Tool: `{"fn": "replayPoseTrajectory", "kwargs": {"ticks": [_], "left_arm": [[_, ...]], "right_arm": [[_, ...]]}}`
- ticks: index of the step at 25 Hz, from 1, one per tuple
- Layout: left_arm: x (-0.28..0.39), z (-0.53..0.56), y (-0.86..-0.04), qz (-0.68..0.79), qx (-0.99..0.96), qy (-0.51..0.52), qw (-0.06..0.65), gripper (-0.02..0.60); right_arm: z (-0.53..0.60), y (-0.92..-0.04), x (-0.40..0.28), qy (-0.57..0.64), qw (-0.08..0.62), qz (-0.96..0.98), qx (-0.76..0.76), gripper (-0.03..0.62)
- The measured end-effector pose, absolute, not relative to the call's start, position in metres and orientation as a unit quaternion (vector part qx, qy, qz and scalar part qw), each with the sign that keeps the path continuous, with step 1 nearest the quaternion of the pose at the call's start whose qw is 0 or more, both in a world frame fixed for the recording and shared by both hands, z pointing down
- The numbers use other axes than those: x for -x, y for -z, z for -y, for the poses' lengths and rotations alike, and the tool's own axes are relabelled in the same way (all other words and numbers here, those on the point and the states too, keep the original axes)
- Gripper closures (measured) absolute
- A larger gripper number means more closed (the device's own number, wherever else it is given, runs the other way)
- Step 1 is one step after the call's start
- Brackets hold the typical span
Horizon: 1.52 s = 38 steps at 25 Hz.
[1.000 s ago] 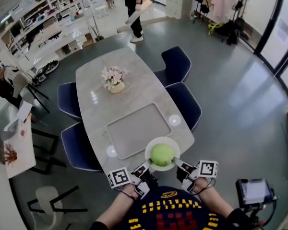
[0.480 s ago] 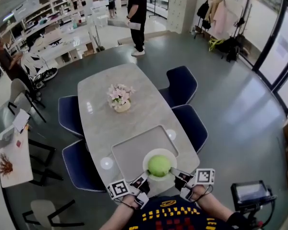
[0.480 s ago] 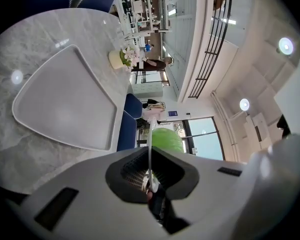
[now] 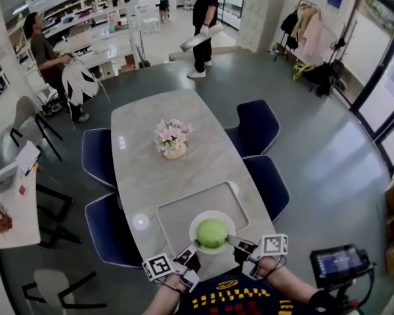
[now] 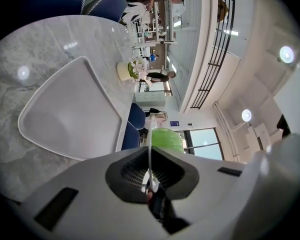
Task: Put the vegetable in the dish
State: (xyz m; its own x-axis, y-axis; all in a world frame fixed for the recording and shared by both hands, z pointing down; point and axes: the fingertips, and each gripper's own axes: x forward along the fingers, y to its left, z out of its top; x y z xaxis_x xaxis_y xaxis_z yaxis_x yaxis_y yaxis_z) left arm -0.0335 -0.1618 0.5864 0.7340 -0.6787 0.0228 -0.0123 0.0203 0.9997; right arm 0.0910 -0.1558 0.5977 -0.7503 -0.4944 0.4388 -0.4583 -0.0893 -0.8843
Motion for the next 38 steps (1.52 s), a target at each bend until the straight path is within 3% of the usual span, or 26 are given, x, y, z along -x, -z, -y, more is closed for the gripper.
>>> {"fn": "replayPoseTrajectory", "kwargs": {"ticks": [11, 31, 38], "left_arm": [[0.045, 0.184, -0.586, 0.333, -0.630, 0.289, 0.639, 0.568], [0.042, 0.222, -0.624, 0.368, -0.623, 0.284, 0.629, 0.568], [0.058, 0.215, -0.670, 0.425, -0.623, 0.179, 0.632, 0.568]], "right_arm": [[0.212, -0.581, -0.056, 0.597, 0.037, -0.777, 0.196, 0.576], [0.253, -0.631, -0.059, 0.624, 0.018, -0.764, 0.161, 0.576], [0.258, -0.646, -0.057, 0.628, 0.029, -0.762, 0.153, 0.576]]}}
